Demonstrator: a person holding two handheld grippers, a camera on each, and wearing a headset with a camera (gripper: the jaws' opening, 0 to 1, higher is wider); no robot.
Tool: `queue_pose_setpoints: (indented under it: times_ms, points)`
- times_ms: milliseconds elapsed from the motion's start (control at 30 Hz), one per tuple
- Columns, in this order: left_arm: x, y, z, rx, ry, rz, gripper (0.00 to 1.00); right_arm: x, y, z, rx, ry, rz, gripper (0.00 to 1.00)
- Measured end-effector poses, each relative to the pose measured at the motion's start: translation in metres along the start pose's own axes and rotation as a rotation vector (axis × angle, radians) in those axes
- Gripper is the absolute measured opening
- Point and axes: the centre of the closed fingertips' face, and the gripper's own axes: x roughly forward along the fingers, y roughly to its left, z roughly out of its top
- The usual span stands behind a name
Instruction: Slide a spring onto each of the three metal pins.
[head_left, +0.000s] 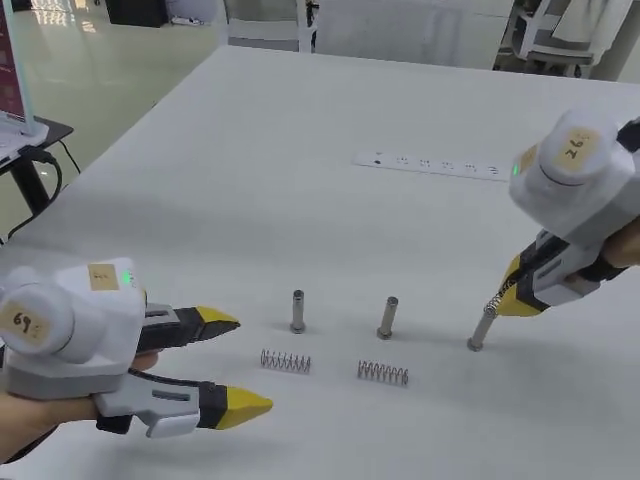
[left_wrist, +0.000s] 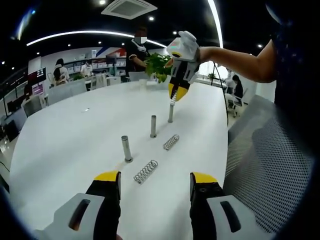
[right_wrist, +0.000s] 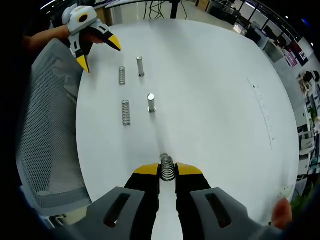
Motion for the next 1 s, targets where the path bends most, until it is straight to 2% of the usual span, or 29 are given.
queue_pose_setpoints:
  times_ms: [733,1000]
  points:
    - [-0.001,0.0,0.0,-0.002,0.0,0.001,0.49,0.031,0.003,-0.007,-0.012,0.093,0.048,0.09]
    - [-0.001,-0.002,0.001,-0.001,0.0,-0.001,0.49,0.045,0.007,-0.007,-0.014,0.104,0.057,0.09]
